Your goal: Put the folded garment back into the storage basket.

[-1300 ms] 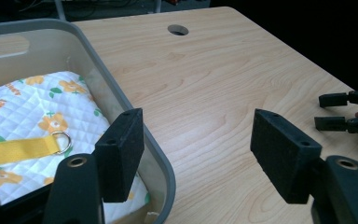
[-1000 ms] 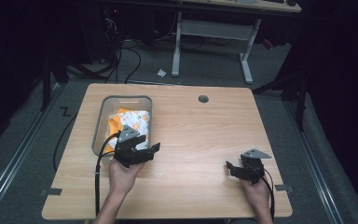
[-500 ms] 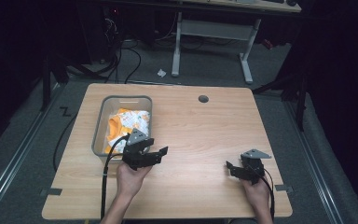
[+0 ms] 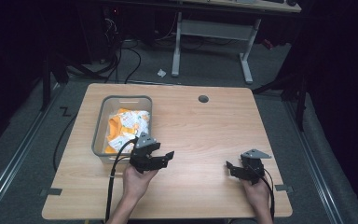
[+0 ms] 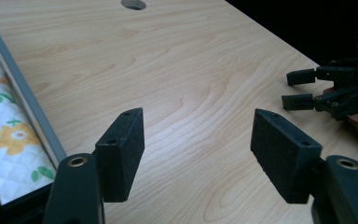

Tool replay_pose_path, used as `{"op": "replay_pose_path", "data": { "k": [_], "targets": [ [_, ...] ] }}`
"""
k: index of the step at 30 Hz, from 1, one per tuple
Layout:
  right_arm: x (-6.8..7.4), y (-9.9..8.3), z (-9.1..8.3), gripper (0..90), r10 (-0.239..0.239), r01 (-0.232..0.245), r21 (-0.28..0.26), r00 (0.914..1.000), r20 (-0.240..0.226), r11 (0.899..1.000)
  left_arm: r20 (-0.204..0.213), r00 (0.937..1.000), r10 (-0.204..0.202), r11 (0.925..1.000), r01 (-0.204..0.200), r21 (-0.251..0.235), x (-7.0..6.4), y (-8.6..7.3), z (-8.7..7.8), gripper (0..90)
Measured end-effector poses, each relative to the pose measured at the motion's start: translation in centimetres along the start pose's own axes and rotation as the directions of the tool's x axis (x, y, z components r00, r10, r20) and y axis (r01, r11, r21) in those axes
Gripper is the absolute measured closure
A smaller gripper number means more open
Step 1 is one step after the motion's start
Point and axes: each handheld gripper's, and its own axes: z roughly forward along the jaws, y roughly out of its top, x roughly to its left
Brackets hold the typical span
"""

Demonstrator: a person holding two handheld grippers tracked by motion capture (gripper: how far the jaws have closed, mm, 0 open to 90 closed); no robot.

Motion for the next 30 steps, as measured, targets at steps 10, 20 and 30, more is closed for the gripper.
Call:
{"op": "replay_pose_path", "data": {
  "k": [10,20,30],
  "targets": [
    [0.0,0.0,0.0,28.3,0.000,0.000,0.000,1.0000,0.000,1.000,0.033,0.9995,-0.004,0.9998,0.004,0.018,-0.6,-0.7,1.1,35.2],
    [0.0,0.0,0.0,28.3,0.002,-0.002,0.001,1.0000,0.000,1.000,0.038,0.9993,-0.001,0.9992,0.000,0.041,-1.1,-1.4,2.1,35.2],
    [0.0,0.0,0.0,28.3,0.003,-0.003,0.000,1.0000,0.001,1.000,0.031,0.9994,0.014,0.9965,-0.017,0.082,-1.7,-2.9,3.8,35.3]
  ]
}}
